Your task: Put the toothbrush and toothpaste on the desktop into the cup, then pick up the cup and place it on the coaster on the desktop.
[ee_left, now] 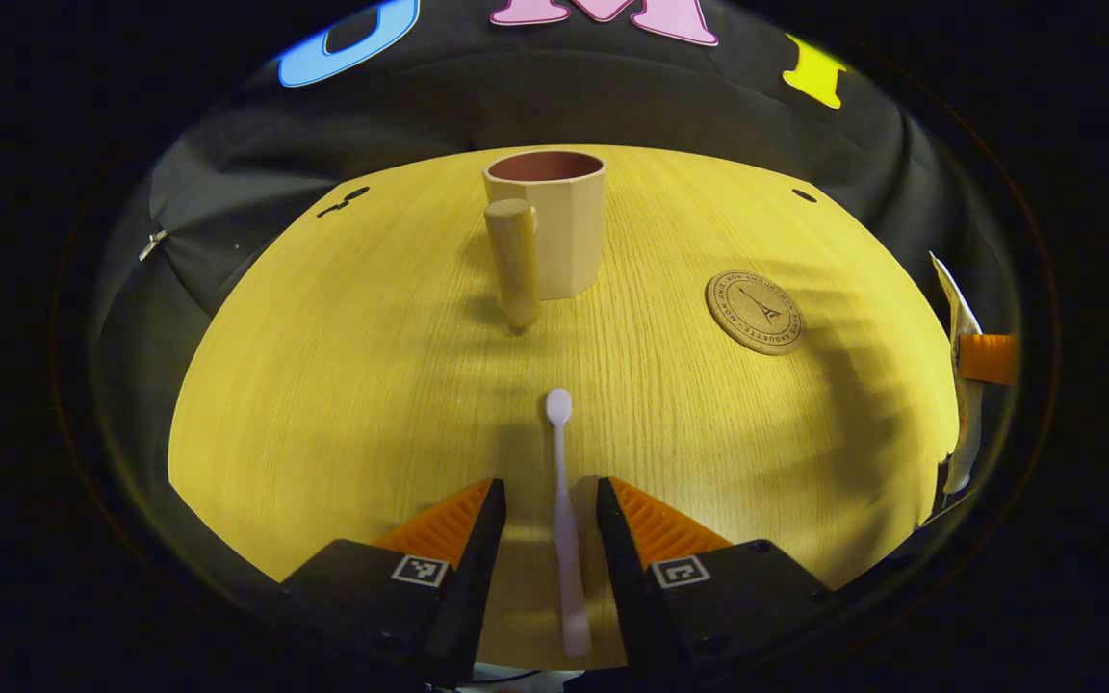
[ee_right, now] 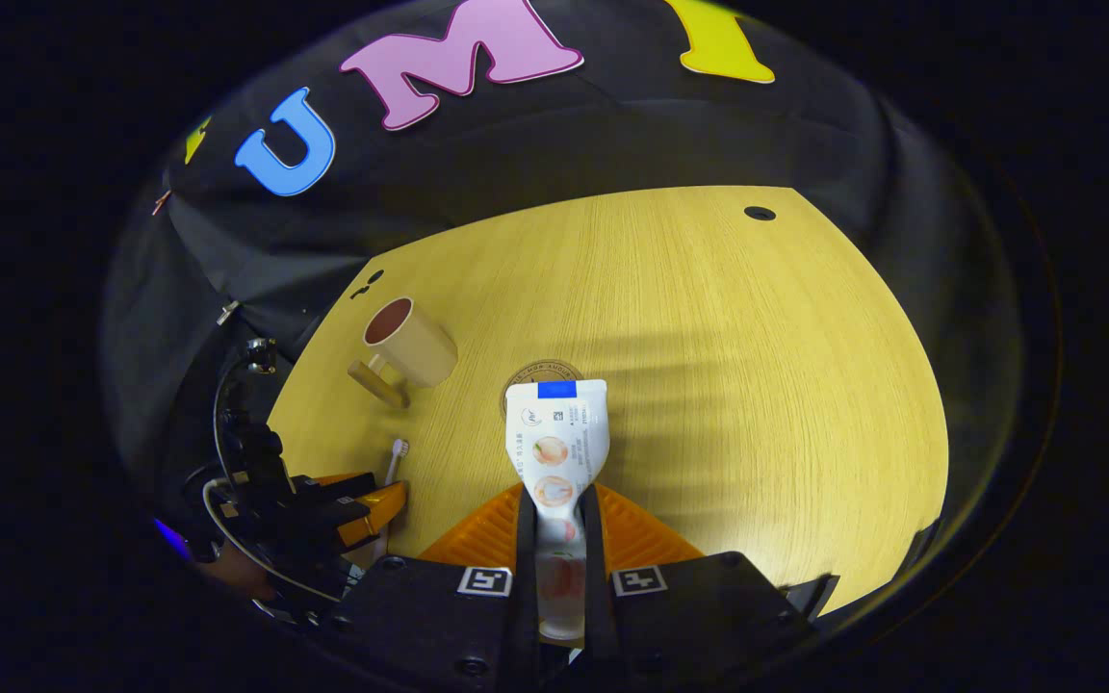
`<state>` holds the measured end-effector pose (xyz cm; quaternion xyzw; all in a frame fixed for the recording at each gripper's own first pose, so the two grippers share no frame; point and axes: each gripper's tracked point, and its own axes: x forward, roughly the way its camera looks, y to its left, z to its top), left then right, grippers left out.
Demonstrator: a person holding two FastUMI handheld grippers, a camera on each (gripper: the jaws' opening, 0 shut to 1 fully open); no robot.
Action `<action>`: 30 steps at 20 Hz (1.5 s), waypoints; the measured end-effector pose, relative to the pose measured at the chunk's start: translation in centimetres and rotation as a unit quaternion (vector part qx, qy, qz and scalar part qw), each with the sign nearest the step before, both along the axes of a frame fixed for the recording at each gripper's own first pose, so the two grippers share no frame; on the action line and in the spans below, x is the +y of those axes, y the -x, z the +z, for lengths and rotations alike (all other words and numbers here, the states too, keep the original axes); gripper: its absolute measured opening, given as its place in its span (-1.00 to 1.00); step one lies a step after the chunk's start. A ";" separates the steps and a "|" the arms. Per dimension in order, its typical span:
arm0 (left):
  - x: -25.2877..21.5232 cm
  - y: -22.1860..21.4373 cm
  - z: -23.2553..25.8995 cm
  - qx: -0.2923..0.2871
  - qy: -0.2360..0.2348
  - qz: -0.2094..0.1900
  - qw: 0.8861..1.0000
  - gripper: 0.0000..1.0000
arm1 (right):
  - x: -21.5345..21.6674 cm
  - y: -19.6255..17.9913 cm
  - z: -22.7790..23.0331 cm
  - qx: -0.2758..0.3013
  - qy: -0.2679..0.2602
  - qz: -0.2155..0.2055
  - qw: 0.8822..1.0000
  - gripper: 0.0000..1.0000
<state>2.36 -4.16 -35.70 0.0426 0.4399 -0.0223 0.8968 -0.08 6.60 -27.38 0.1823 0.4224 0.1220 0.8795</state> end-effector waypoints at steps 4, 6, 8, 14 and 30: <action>-0.3 -0.3 -0.2 -0.002 -0.008 -0.013 1.000 -0.54 | 0.2 -0.2 0.7 -0.008 -0.005 0.001 1.000 -0.55; -0.4 -0.4 -0.1 -0.017 -0.005 -0.020 1.000 -0.74 | 0.3 -0.3 1.3 -0.017 -0.010 0.003 1.000 -0.54; -0.3 -0.5 0.1 -0.029 0.007 -0.019 0.999 -0.82 | 0.5 -0.7 2.4 -0.036 -0.017 0.006 0.999 -0.54; -0.1 -0.9 4.4 -0.092 0.070 -0.034 0.993 -0.87 | 3.5 -4.0 7.9 -0.138 -0.069 0.032 0.987 -0.55; 3.2 3.3 17.4 -0.228 0.149 0.015 0.962 -0.88 | 19.7 -21.6 13.9 -0.296 -0.147 0.079 0.941 -0.55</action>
